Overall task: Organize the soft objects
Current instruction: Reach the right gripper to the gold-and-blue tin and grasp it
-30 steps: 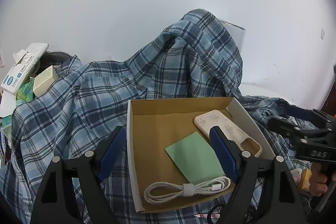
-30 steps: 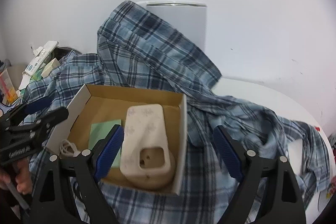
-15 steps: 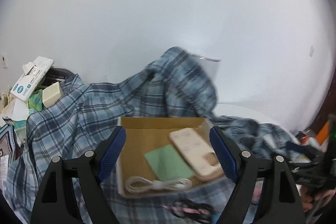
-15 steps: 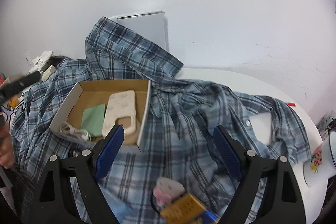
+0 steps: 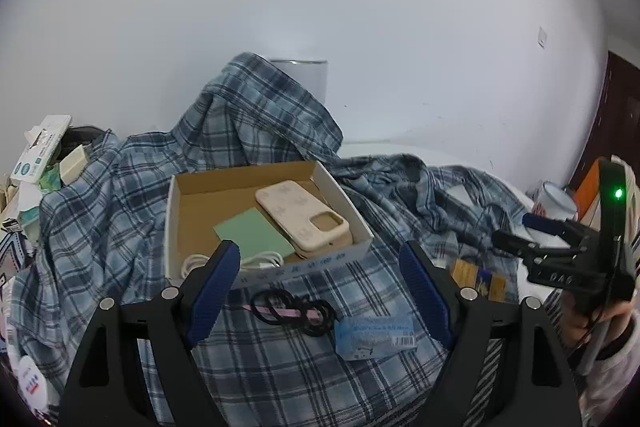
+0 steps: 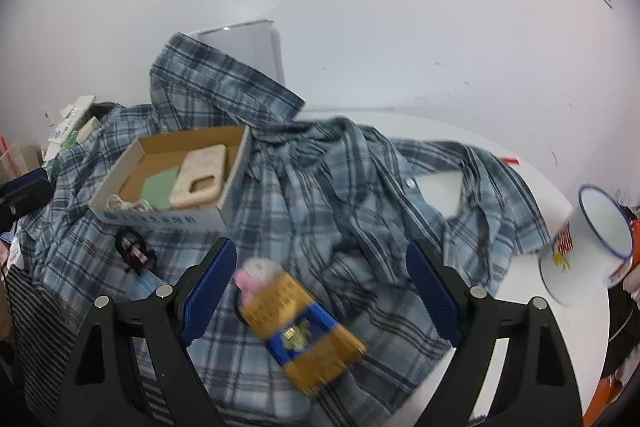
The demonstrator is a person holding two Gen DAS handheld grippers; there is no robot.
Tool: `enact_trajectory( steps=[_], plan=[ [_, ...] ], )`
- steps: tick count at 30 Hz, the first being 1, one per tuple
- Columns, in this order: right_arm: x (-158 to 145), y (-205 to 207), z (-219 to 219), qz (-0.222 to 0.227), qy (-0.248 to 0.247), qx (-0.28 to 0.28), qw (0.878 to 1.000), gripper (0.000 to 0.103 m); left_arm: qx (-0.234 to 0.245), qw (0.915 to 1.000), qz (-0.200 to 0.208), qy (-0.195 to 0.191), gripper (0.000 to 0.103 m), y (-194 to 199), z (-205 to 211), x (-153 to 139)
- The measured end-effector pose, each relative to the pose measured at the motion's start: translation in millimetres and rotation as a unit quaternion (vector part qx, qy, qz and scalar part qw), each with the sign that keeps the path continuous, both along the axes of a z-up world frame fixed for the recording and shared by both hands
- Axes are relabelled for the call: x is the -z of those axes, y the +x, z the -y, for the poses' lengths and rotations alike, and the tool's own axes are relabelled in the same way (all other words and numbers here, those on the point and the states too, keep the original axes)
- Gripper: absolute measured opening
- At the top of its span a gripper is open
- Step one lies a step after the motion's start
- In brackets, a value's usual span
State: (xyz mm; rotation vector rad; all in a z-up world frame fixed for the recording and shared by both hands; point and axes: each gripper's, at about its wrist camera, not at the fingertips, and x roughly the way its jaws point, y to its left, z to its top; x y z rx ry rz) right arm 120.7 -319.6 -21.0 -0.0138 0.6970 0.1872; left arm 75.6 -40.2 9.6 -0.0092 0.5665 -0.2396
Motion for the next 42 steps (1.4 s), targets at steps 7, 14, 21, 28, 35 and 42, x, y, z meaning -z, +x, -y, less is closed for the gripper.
enact_trajectory(
  steps=[7, 14, 21, 28, 35, 42],
  plan=[
    [24.1, -4.7, 15.5, -0.018, -0.004, 0.016, 1.000, 0.086, 0.033, 0.9990, -0.026, 0.013, 0.084, 6.5, 20.2, 45.2],
    [28.7, -4.7, 17.5, -0.028, -0.003, 0.009, 1.000, 0.086, 0.047, 0.9981, -0.034, 0.023, 0.084, 5.8, 27.7, 61.5],
    [31.0, 0.6, 9.7, -0.046, -0.024, -0.031, 0.998, 0.086, 0.051, 0.9975, -0.044, 0.021, 0.084, 8.8, 28.8, 66.4],
    [44.0, 12.5, -13.6, -0.088, -0.078, -0.130, 0.985, 0.086, 0.061, 0.9969, -0.045, 0.023, 0.084, 8.3, 31.9, 67.2],
    [56.0, 16.9, -28.6, -0.109, -0.143, -0.193, 0.965, 0.080, 0.068, 0.9964, -0.043, 0.024, 0.084, 6.9, 33.4, 66.8],
    [66.2, 18.3, -34.7, -0.132, -0.169, -0.219, 0.952, 0.068, 0.067, 0.9967, -0.041, 0.023, 0.084, 6.0, 32.6, 66.1]
  ],
)
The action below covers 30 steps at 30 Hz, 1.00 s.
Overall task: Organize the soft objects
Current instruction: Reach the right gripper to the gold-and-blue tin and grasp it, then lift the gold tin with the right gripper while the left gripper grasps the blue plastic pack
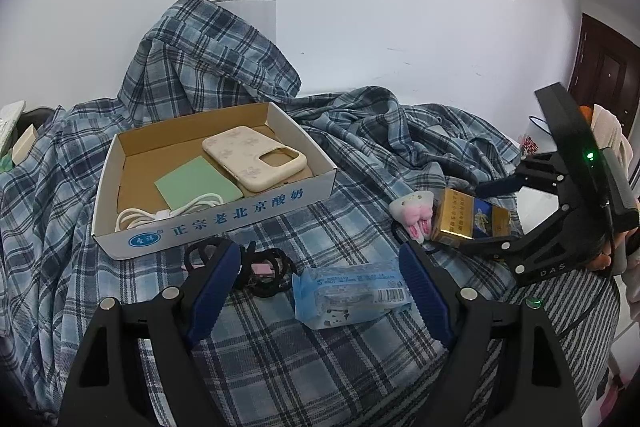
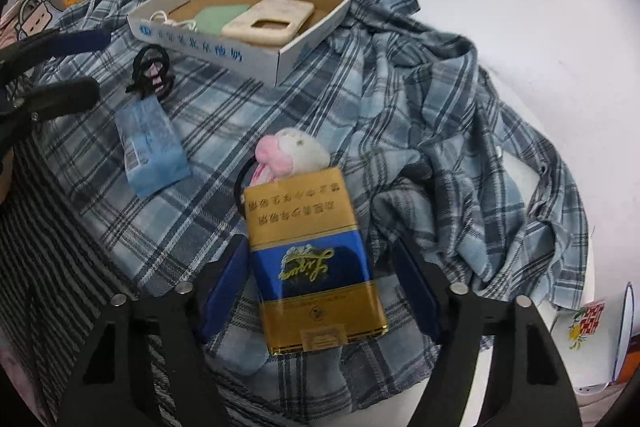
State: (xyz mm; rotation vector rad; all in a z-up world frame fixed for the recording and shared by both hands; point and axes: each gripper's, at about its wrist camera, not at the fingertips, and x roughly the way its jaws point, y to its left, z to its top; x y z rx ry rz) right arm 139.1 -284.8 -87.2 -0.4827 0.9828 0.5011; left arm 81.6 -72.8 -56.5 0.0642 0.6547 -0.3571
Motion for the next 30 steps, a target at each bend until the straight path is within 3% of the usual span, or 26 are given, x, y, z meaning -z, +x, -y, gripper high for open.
enact_trajectory(
  steps=[2, 7, 13, 17, 21, 30],
  plan=[
    [1.6, 0.8, -0.8, -0.002, -0.003, -0.002, 1.000, 0.058, 0.000, 1.0000, 0.001, 0.001, 0.084, -0.2, 0.8, 0.4],
    [-6.2, -2.5, 2.0, 0.021, 0.007, 0.025, 0.999, 0.053, 0.004, 1.0000, 0.003, 0.002, 0.084, -1.2, 2.3, 0.4],
    [-37.8, -23.0, 17.2, 0.050, 0.125, 0.091, 0.987, 0.053, 0.021, 0.9998, 0.003, 0.005, 0.084, -3.8, 7.2, 0.6],
    [-40.1, -37.7, 12.5, 0.072, 0.161, 0.112, 0.978, 0.053, 0.033, 0.9993, -0.004, 0.013, 0.084, -2.6, 12.8, 3.5],
    [-33.0, -38.6, 6.1, 0.099, 0.157, 0.122, 0.975, 0.053, 0.050, 0.9981, -0.033, 0.013, 0.084, 5.0, 16.6, 11.2],
    [-24.5, -31.9, 21.0, 0.081, 0.203, 0.128, 0.967, 0.053, 0.082, 0.9912, -0.100, 0.026, 0.084, 19.8, 29.8, 32.1]
  ],
)
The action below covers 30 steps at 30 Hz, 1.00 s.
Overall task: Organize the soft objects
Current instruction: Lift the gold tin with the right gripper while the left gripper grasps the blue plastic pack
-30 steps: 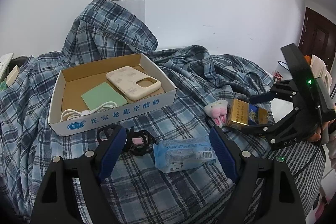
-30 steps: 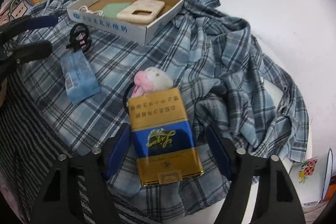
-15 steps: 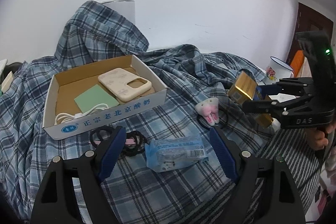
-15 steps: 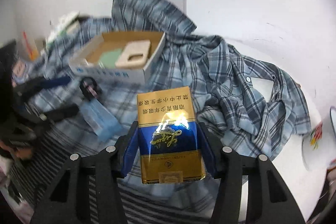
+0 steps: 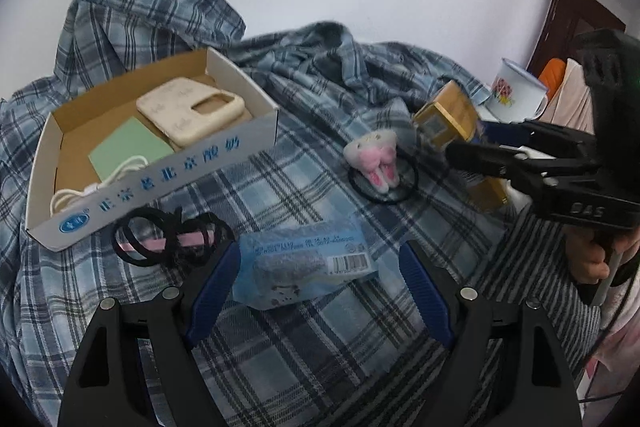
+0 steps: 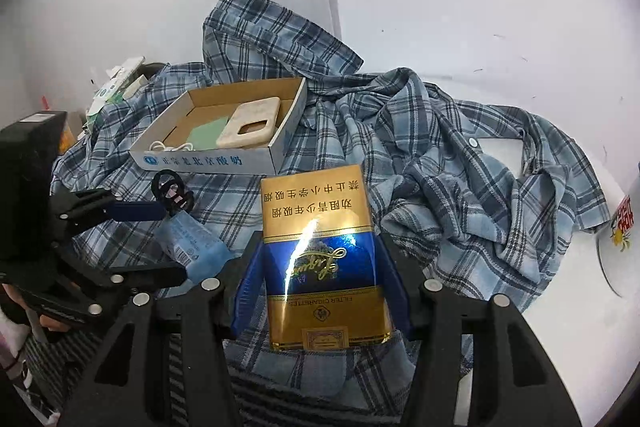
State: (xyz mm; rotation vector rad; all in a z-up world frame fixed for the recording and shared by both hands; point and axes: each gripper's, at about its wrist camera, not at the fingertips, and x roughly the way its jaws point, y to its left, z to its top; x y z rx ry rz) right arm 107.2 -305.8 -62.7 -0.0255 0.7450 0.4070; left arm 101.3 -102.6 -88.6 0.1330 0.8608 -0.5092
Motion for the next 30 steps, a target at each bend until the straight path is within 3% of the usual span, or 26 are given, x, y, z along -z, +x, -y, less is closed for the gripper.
enact_trajectory(
  steps=[10, 11, 13, 17, 23, 30],
  plan=[
    [-1.4, -3.1, 0.1, 0.006, 0.006, -0.007, 1.000, 0.053, -0.013, 0.9983, -0.016, 0.055, 0.084, 6.4, 11.8, 15.2],
    [-1.4, -3.1, 0.0, 0.006, 0.006, -0.007, 1.000, 0.053, -0.014, 0.9983, -0.018, 0.054, 0.082, 7.5, 11.3, 15.6],
    [-1.4, -3.1, -0.1, 0.005, 0.006, -0.007, 1.000, 0.053, -0.017, 0.9983, -0.021, 0.051, 0.065, 8.4, 9.1, 16.2],
    [-0.6, -2.6, 0.3, 0.004, 0.007, -0.006, 1.000, 0.053, -0.018, 0.9989, -0.021, 0.039, 0.063, 9.7, 5.1, 14.3],
    [-0.6, -3.0, 2.0, 0.005, 0.012, -0.005, 1.000, 0.053, -0.011, 0.9994, 0.032, -0.001, 0.060, -6.3, -2.3, -5.2],
    [-2.2, -6.0, -0.1, 0.012, 0.007, -0.008, 1.000, 0.053, 0.006, 0.9920, 0.118, -0.044, 0.060, -33.2, -8.2, -31.9]
  ],
)
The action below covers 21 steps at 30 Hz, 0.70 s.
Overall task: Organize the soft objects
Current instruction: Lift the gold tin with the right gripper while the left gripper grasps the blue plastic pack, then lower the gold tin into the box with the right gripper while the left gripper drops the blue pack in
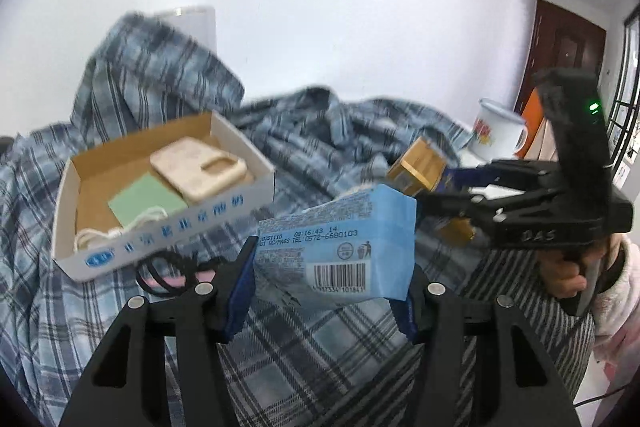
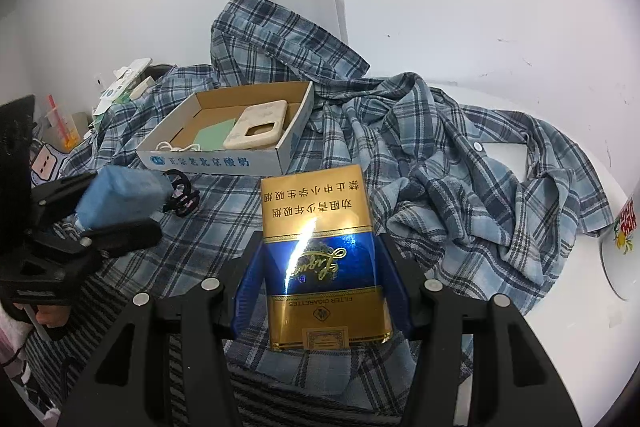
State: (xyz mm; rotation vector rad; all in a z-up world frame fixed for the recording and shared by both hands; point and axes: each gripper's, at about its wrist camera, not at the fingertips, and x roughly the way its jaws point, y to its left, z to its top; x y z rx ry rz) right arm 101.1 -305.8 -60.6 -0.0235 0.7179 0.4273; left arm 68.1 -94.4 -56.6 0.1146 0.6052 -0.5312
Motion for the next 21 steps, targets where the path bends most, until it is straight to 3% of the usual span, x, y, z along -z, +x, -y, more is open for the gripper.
enact_trajectory(
  steps=[14, 21],
  plan=[
    [-10.9, -4.7, -6.0, 0.020, -0.021, 0.013, 0.999, 0.053, -0.022, 0.9992, 0.031, -0.006, 0.060, -8.8, -6.8, -17.9],
    [-61.7, 0.8, -27.7, 0.069, -0.029, 0.007, 0.997, 0.053, -0.067, 0.9944, 0.080, -0.013, 0.060, -4.4, -27.8, -62.0]
  ],
)
